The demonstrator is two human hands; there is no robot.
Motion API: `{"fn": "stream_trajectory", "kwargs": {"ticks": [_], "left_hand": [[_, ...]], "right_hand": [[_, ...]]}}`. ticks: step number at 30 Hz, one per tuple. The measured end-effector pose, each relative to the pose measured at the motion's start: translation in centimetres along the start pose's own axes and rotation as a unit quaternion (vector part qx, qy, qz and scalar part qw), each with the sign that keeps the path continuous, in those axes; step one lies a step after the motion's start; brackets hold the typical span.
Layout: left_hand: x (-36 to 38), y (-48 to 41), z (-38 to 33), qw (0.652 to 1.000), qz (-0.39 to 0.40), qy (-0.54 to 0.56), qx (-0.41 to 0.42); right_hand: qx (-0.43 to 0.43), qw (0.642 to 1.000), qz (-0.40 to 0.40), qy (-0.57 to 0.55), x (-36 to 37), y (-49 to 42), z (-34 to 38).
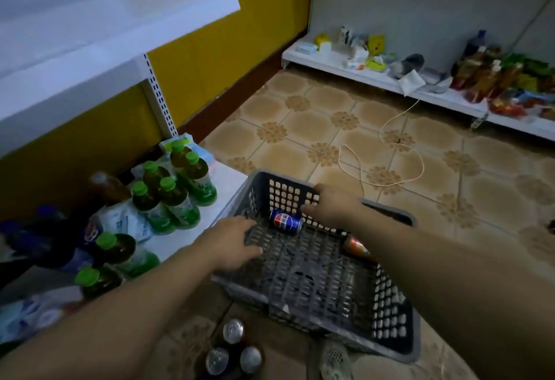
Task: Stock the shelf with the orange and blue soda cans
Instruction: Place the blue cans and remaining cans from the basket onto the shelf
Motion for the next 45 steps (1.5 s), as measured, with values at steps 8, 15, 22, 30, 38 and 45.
{"fn": "stream_trajectory", "kwargs": {"ticks": [8,15,22,30,38,45], "left_hand": [[2.8,-12.3,5.9,0.999,-0.034,-0.019,-0.010],[6.8,-17.6,10.4,0.998,-0.068,-0.005,-0.014],[8.1,-18.4,11.5,0.990,-0.115,0.079,0.017],[8.1,-18.4,12.0,0.983,-0.145,0.102,0.042],[7.8,-18.3,11.6,0.987,-0.127,0.089,0.034],[6.5,-15.3,10.6,0.986,-0.039,0.161,0.001]], "right_hand": [[0.032,0.998,0.048,-0.022,10.3,-12.7,-1.8],[0.034,0.997,0.062,-0.023,18.2,-20.1,-2.8],[0.009,1.000,0.013,0.023,22.7,-25.7,-1.7],[0.023,0.985,-0.049,0.165,26.0,-28.3,-0.9],[0.054,0.987,0.010,-0.153,25.1,-24.8,-1.7],[-0.003,0.937,-0.044,-0.346,13.7,-15.2,0.8]]}}
Point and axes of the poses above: each hand's wrist, its own y-axis away from the middle knuckle, its own x-axis out of the palm, z = x × y, the point moved 6 cm from there along -y, towards the middle knuckle, and after that the axes turned 7 degrees about y, right-handed, at the moved point
